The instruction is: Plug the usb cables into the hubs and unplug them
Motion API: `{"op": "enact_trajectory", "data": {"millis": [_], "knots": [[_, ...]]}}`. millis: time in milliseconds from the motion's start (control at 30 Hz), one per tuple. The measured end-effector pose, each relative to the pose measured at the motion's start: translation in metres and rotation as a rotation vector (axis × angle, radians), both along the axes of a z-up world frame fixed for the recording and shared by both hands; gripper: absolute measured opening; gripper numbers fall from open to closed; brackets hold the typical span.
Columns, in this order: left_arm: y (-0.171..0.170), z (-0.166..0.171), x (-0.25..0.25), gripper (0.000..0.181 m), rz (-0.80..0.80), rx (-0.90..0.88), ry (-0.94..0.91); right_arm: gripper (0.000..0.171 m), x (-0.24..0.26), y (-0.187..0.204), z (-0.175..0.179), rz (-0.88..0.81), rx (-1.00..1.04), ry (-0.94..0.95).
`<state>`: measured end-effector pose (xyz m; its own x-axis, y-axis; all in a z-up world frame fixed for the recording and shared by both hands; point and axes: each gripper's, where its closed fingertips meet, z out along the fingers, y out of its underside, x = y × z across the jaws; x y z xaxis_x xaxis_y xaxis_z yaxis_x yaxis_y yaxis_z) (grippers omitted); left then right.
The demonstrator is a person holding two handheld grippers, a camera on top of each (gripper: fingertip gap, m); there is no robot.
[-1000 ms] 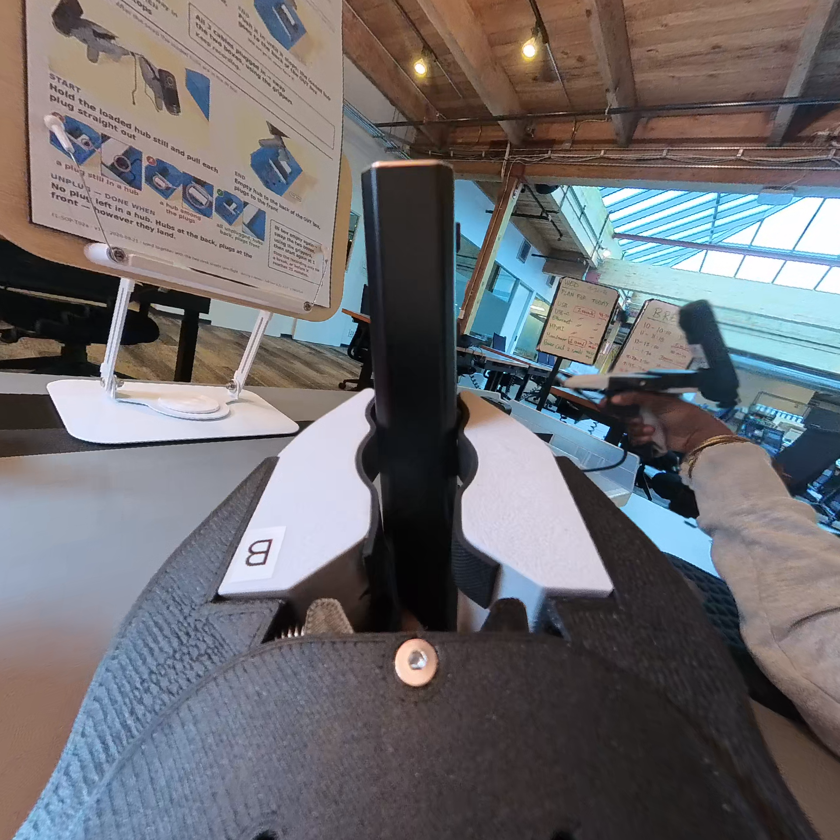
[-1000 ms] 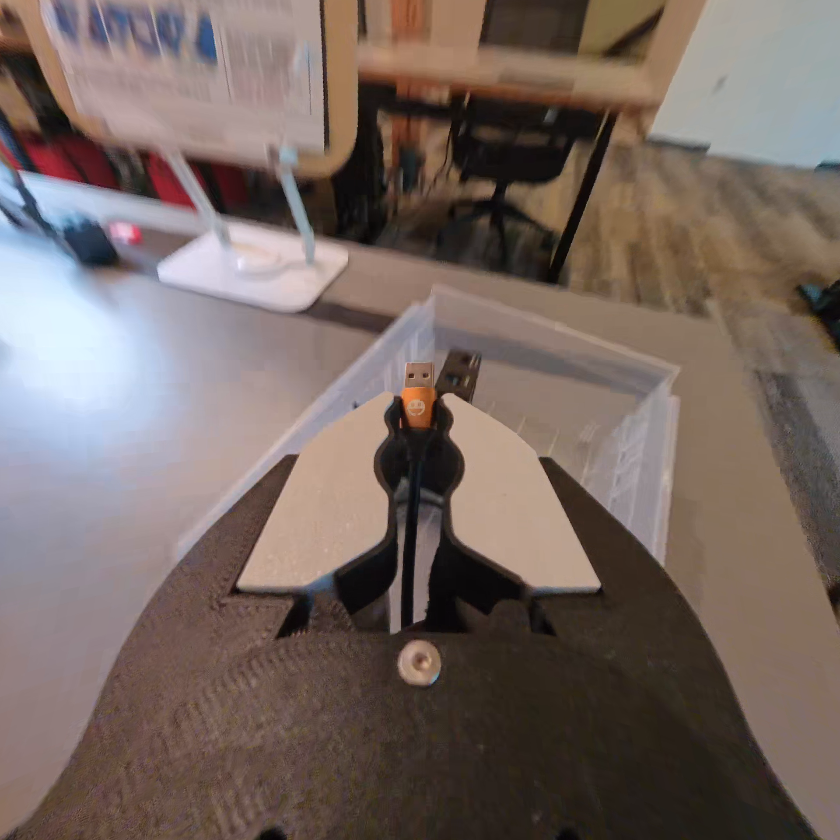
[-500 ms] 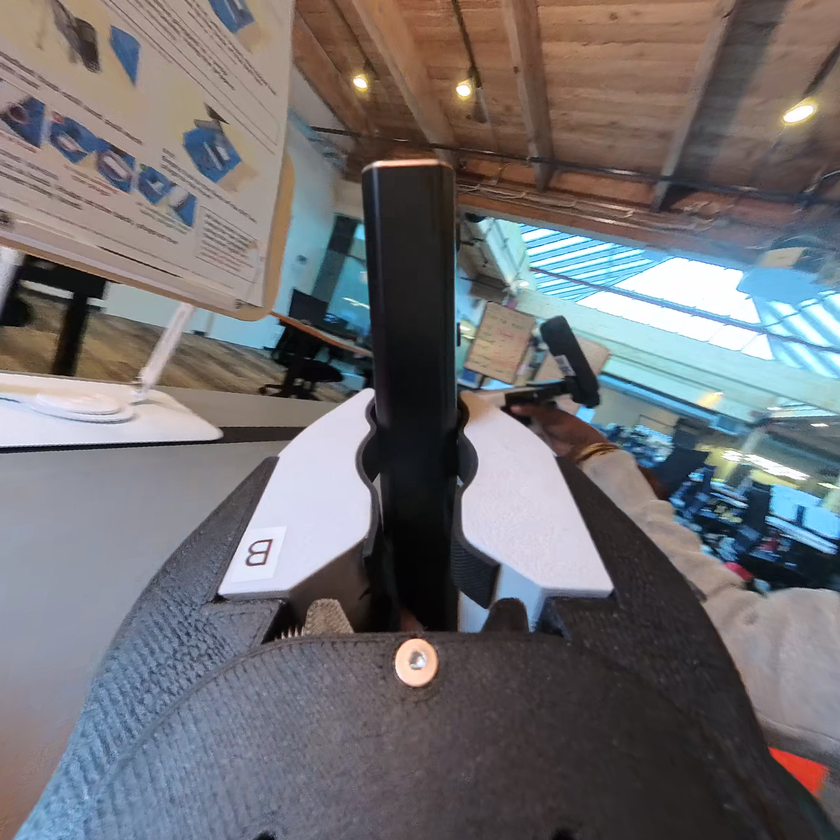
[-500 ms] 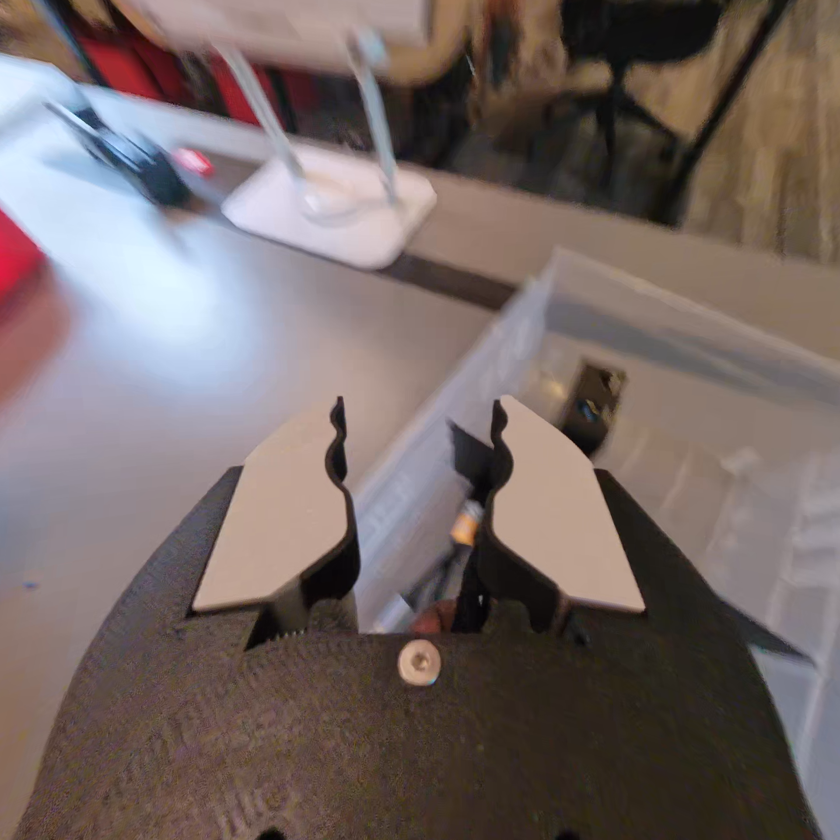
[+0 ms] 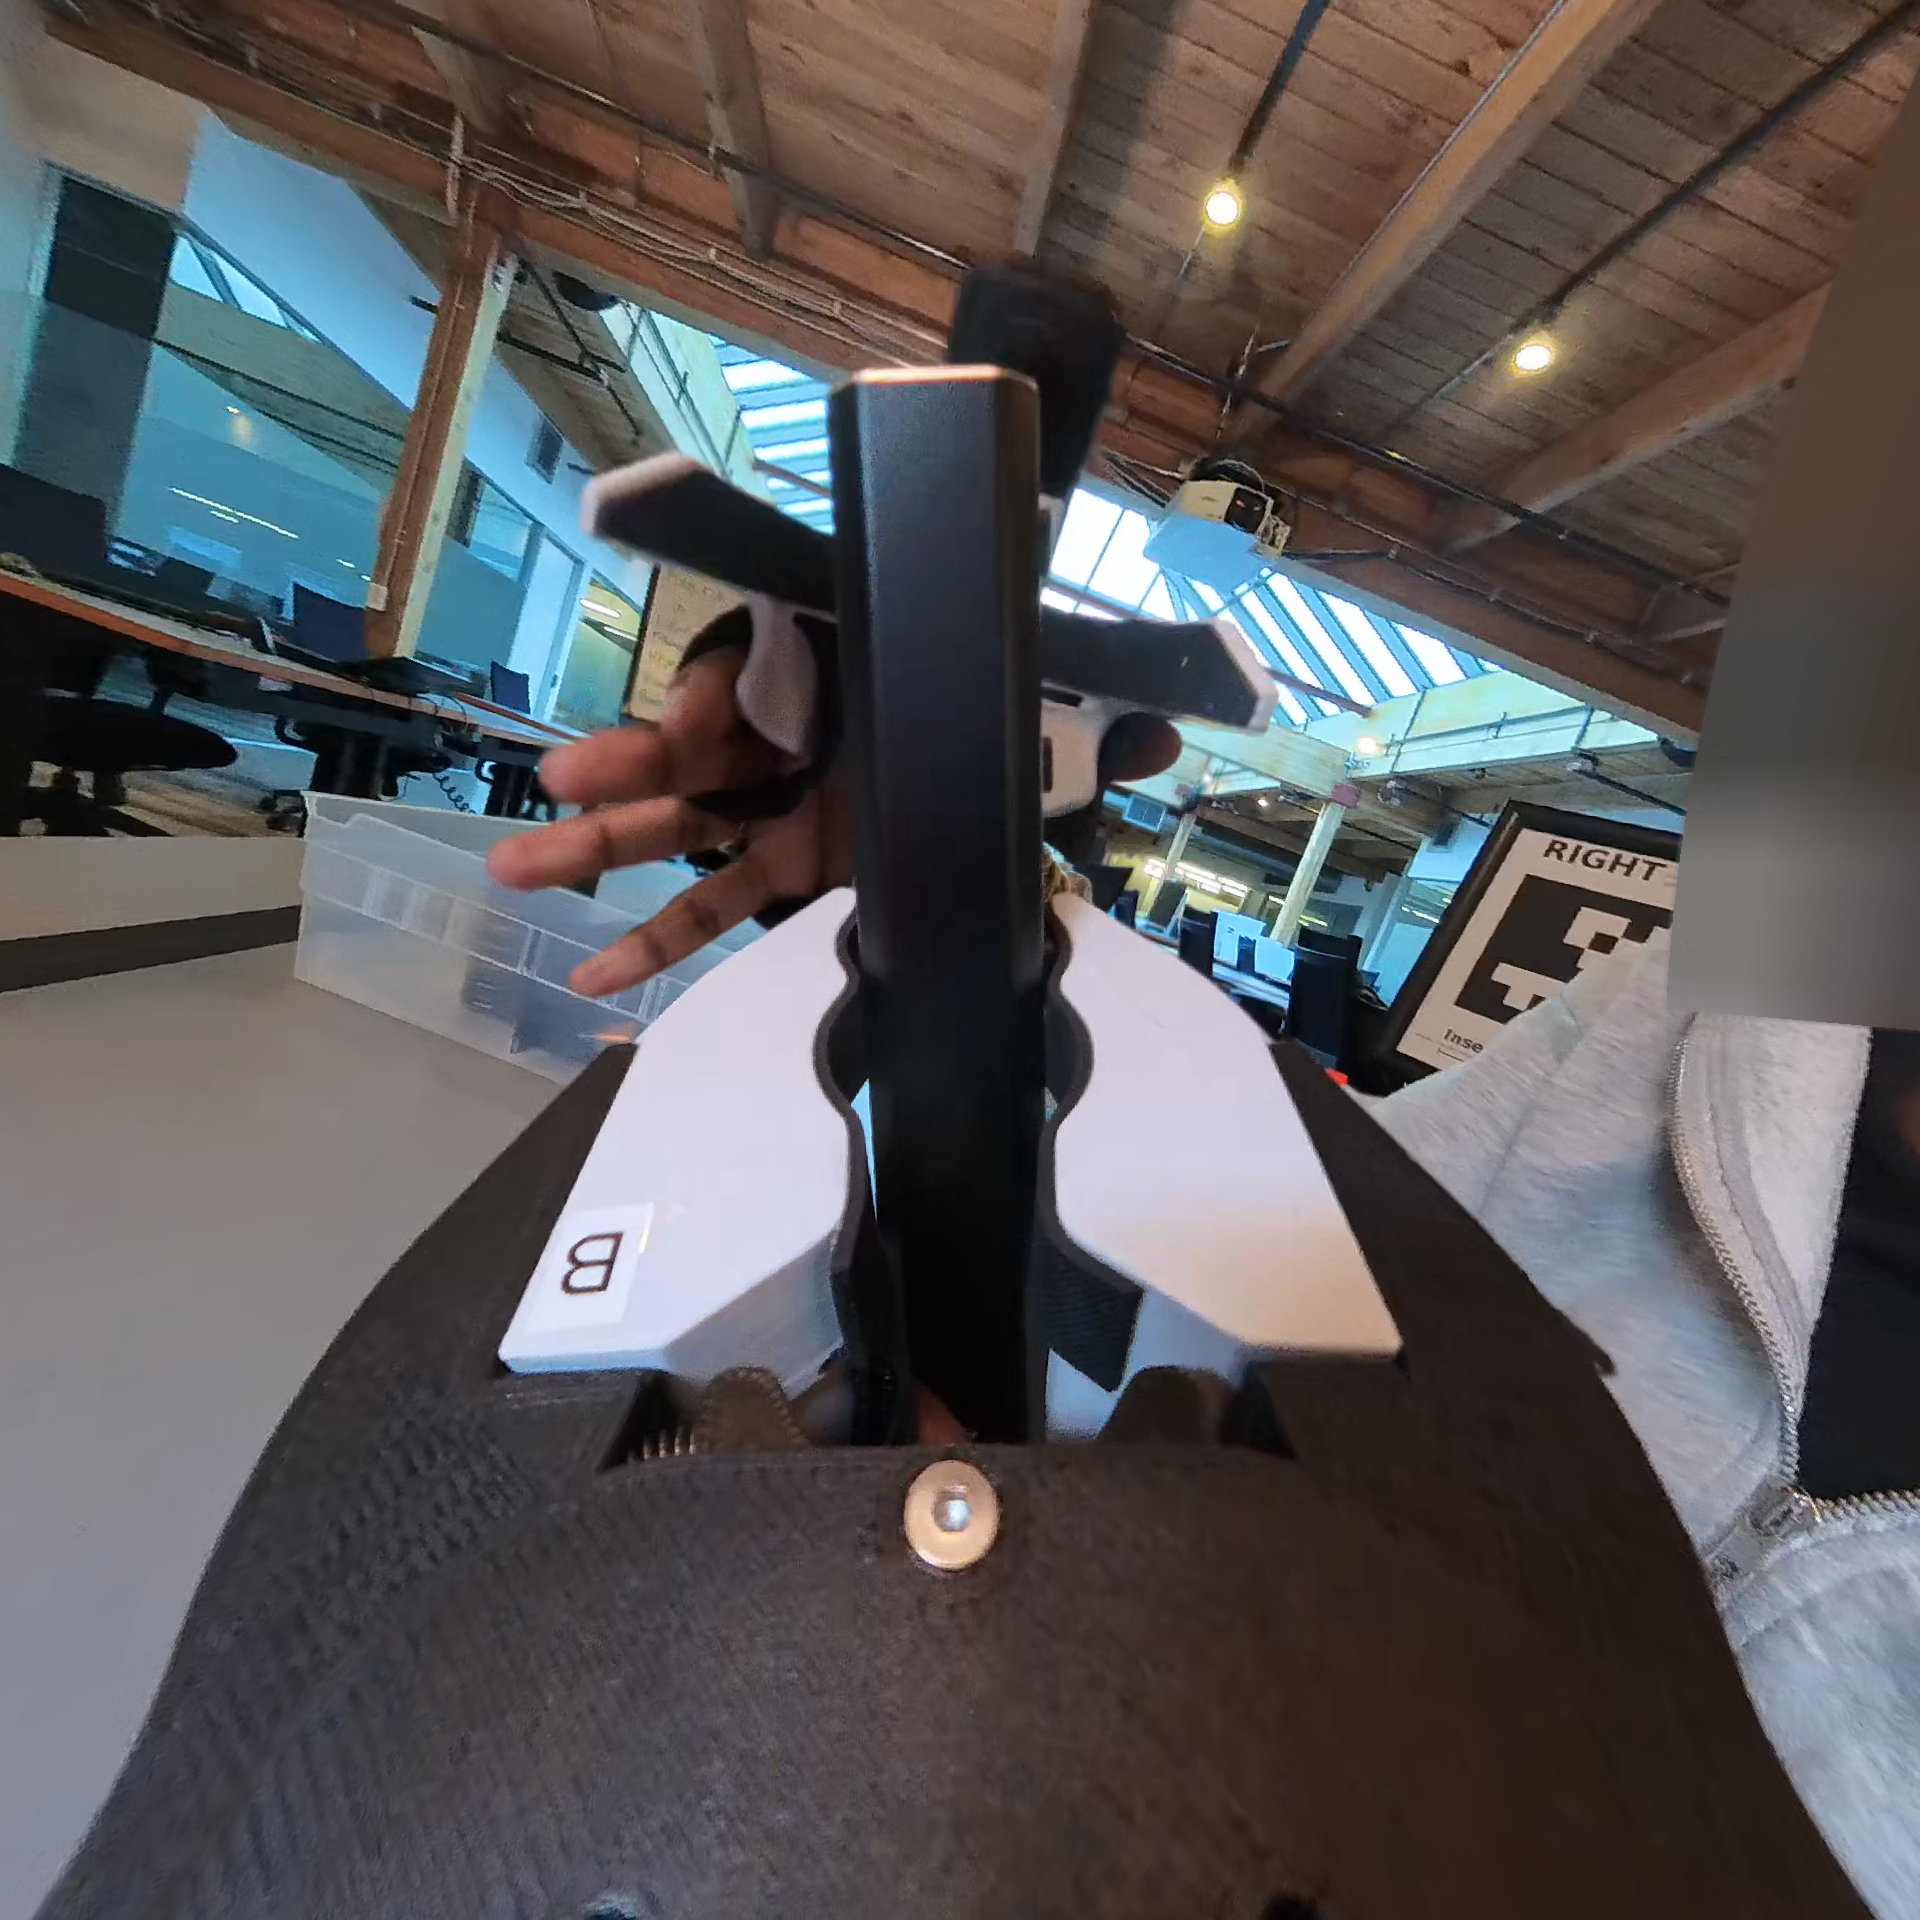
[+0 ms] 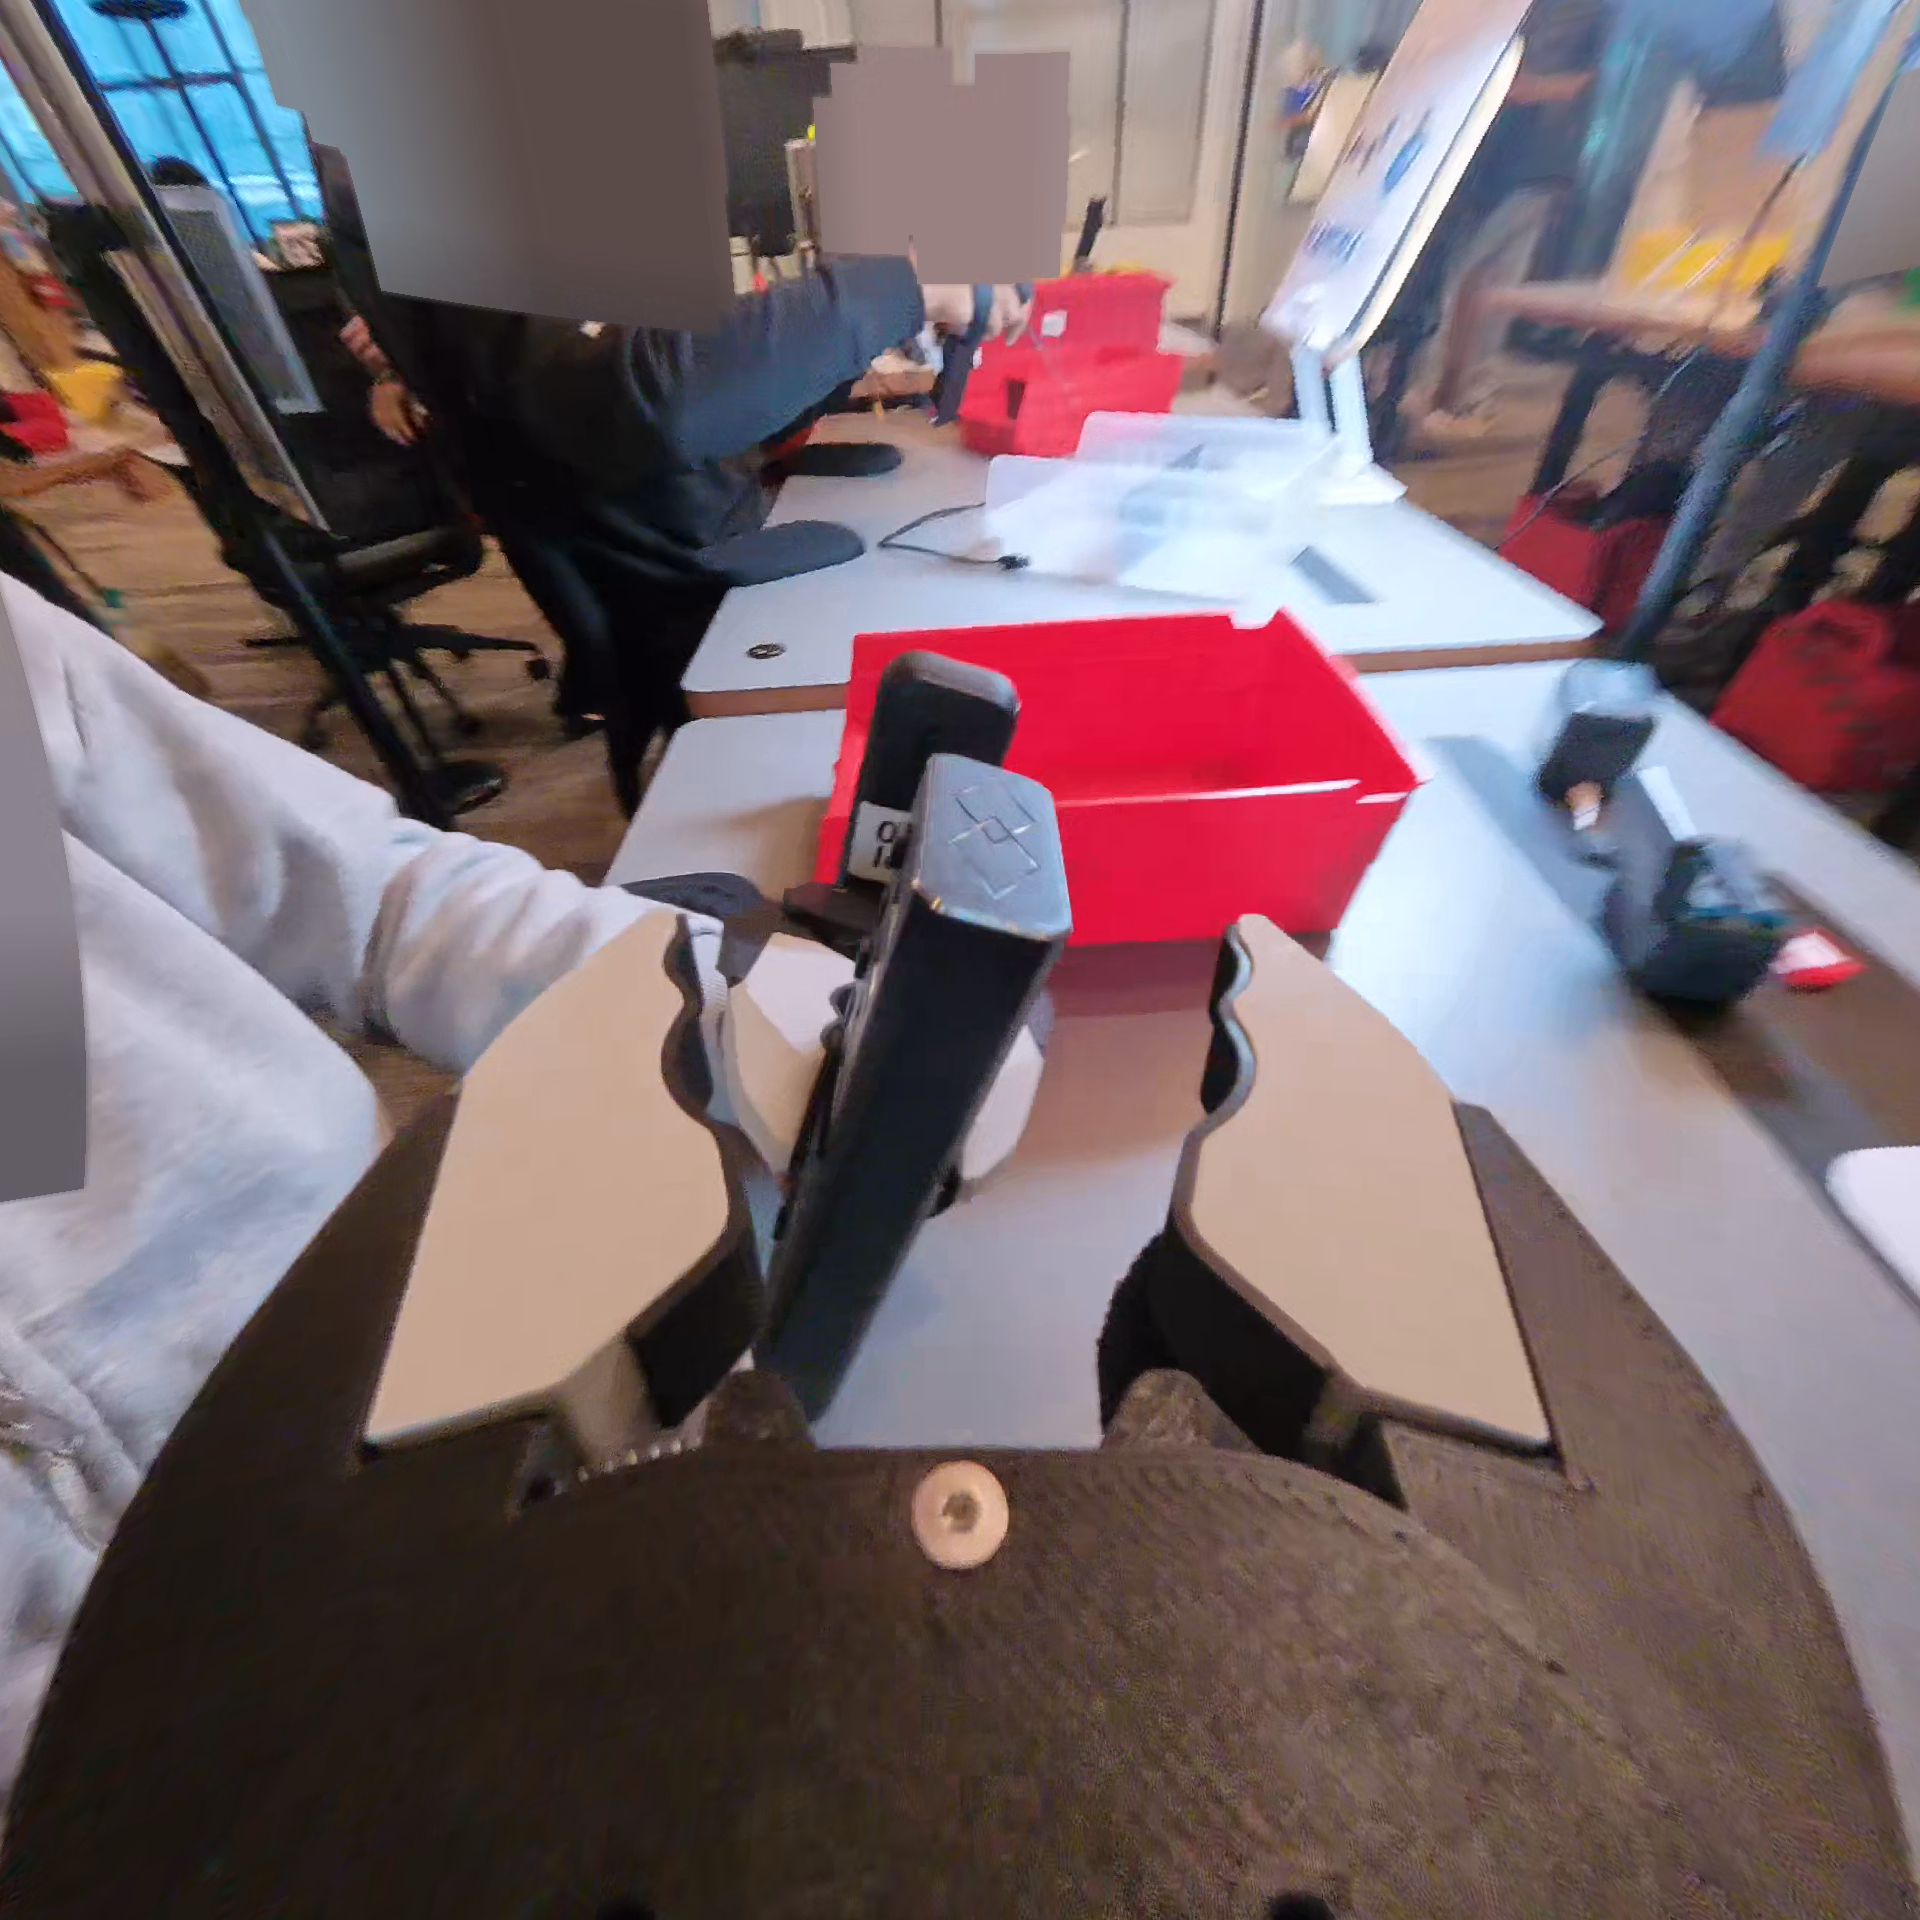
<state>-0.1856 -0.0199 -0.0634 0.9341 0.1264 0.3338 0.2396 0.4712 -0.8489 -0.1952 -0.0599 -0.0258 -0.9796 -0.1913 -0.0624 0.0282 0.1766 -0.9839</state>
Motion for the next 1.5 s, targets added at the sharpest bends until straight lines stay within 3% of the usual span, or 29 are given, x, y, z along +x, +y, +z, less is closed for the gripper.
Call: {"op": "enact_trajectory", "data": {"millis": [100, 167, 300, 433, 533, 667, 867, 1033, 1167, 1367, 1500], "knots": [[0.003, -0.003, 0.001, 0.03, -0.006, -0.033, 0.01, 0.069, 0.002, -0.009, -0.006, 0.028, 0.027, -0.123], [0.004, -0.006, 0.0, 0.03, 0.0, -0.045, 0.003, 0.032, 0.002, -0.007, -0.006, 0.048, 0.029, -0.137], [-0.001, -0.002, -0.01, 0.032, 0.072, -0.018, -0.012, 0.028, -0.004, -0.005, -0.002, -0.025, 0.079, -0.14], [-0.034, 0.016, -0.025, 0.057, 0.263, 0.147, -0.011, 0.028, -0.036, 0.022, 0.024, -0.268, 0.026, -0.023], [-0.051, 0.021, -0.034, 0.084, 0.369, 0.183, -0.003, 0.029, -0.072, 0.074, 0.062, -0.529, -0.099, 0.044], [-0.052, 0.018, -0.04, 0.113, 0.481, 0.107, 0.061, 0.028, -0.117, 0.178, 0.102, -0.961, -0.256, 0.148], [-0.038, 0.011, -0.039, 0.116, 0.485, 0.016, 0.107, 0.028, -0.18, 0.313, 0.103, -1.404, -0.25, 0.148], [-0.03, 0.001, -0.042, 0.115, 0.493, -0.069, 0.117, 0.028, -0.237, 0.385, 0.07, -1.643, -0.139, 0.179], [-0.025, -0.003, -0.042, 0.114, 0.498, -0.106, 0.139, 0.029, -0.283, 0.389, 0.019, -1.559, 0.149, 0.214], [-0.021, -0.009, -0.043, 0.113, 0.508, -0.154, 0.154, 0.029, -0.314, 0.363, -0.05, -1.097, 0.773, 0.305], [-0.022, -0.009, -0.045, 0.112, 0.523, -0.17, 0.159, 0.029, -0.312, 0.341, -0.08, -0.762, 1.049, 0.332]]}}
